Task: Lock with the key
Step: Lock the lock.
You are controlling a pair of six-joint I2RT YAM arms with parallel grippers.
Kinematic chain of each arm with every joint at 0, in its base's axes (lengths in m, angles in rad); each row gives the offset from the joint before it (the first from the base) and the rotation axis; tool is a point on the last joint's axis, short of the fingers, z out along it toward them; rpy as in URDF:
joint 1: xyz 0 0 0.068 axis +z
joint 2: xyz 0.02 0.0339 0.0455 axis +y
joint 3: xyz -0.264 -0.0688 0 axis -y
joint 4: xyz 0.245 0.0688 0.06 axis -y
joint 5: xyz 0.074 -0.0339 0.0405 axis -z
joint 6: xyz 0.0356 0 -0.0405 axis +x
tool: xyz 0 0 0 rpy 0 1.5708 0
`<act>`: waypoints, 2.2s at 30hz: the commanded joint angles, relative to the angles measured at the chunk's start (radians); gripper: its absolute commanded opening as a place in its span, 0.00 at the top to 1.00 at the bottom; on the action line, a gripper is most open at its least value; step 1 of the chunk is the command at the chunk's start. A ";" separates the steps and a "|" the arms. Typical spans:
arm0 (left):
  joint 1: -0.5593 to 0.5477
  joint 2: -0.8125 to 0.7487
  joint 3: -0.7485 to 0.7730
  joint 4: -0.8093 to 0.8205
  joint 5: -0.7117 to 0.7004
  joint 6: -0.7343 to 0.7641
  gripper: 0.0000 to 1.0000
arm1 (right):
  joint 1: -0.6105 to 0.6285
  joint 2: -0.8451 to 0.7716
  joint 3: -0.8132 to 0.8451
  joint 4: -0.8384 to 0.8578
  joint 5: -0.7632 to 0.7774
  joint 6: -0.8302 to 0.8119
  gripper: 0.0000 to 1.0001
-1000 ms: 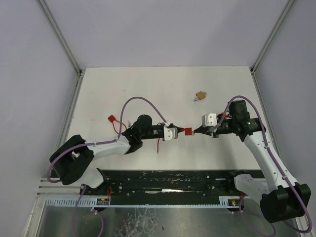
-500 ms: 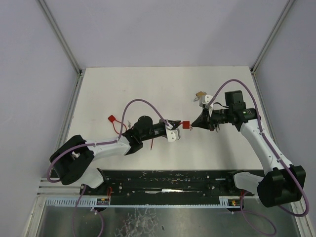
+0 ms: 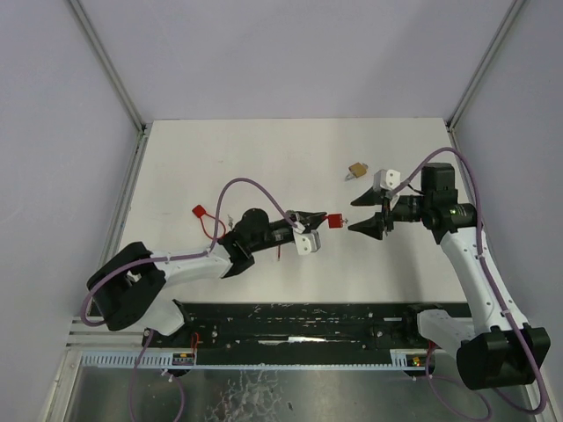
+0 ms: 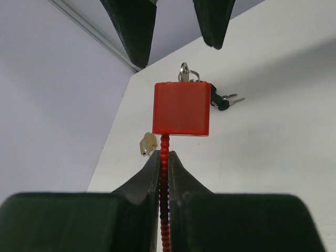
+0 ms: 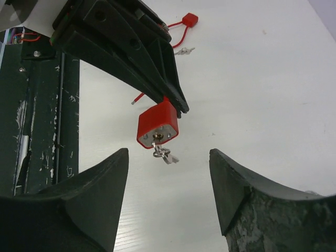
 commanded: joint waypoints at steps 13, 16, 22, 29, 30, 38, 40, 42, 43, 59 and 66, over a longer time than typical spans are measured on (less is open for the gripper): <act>-0.056 -0.030 -0.028 0.174 -0.138 0.050 1.00 | -0.025 0.061 -0.025 0.246 -0.153 0.447 0.29; -0.057 -0.030 -0.028 0.174 -0.139 0.052 1.00 | -0.025 0.056 -0.025 0.244 -0.154 0.445 0.28; -0.068 -0.020 -0.016 0.162 -0.142 0.054 1.00 | -0.013 0.075 -0.064 0.354 -0.174 0.568 0.27; -0.073 -0.010 -0.001 0.152 -0.184 0.064 1.00 | 0.024 0.098 -0.071 0.381 -0.126 0.629 0.29; -0.074 -0.008 -0.001 0.152 -0.189 0.067 1.00 | 0.028 0.102 -0.068 0.380 -0.124 0.634 0.30; -0.077 -0.006 0.005 0.145 -0.201 0.062 1.00 | 0.029 0.078 -0.053 0.378 -0.108 0.662 0.32; -0.078 -0.003 0.010 0.138 -0.207 0.060 1.00 | 0.033 0.082 -0.065 0.390 -0.085 0.676 0.38; -0.080 -0.001 0.015 0.135 -0.218 0.058 1.00 | 0.044 0.088 -0.064 0.384 -0.065 0.674 0.43; -0.081 -0.001 0.015 0.134 -0.222 0.060 1.00 | 0.052 0.092 -0.062 0.381 -0.060 0.674 0.43; -0.094 -0.001 0.031 0.104 -0.232 0.047 1.00 | 0.075 0.101 -0.030 0.334 -0.077 0.621 1.00; -0.091 -0.041 0.033 0.038 -0.145 -0.012 0.82 | 0.064 0.082 0.004 0.256 -0.092 0.506 1.00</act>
